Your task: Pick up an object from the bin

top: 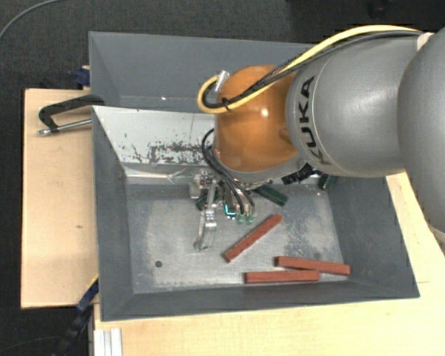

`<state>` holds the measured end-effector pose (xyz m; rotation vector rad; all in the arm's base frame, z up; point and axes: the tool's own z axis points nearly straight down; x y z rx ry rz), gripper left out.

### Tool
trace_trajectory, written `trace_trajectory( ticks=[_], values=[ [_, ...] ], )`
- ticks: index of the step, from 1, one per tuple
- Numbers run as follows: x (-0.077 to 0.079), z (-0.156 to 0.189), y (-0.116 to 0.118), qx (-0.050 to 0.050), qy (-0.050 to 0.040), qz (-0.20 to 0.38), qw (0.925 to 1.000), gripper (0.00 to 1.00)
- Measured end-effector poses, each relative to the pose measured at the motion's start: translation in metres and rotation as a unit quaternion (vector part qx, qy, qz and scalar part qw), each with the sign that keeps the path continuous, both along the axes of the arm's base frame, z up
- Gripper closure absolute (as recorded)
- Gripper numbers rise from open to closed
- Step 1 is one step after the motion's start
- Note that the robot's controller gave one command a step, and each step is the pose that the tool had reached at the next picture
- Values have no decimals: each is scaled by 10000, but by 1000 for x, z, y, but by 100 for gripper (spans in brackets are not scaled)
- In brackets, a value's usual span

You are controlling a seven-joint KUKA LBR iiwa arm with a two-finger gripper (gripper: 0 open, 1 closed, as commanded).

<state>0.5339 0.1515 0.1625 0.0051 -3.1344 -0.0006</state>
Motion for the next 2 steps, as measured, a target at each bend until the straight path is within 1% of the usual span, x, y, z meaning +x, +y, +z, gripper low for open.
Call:
trace_trajectory(
  ticks=[1, 2],
  values=[
    [-25, 32, -67, -6, -43, 829, 9965, 0],
    [-8, -92, -102, 7, -37, 1135, 9935, 0]
  ],
)
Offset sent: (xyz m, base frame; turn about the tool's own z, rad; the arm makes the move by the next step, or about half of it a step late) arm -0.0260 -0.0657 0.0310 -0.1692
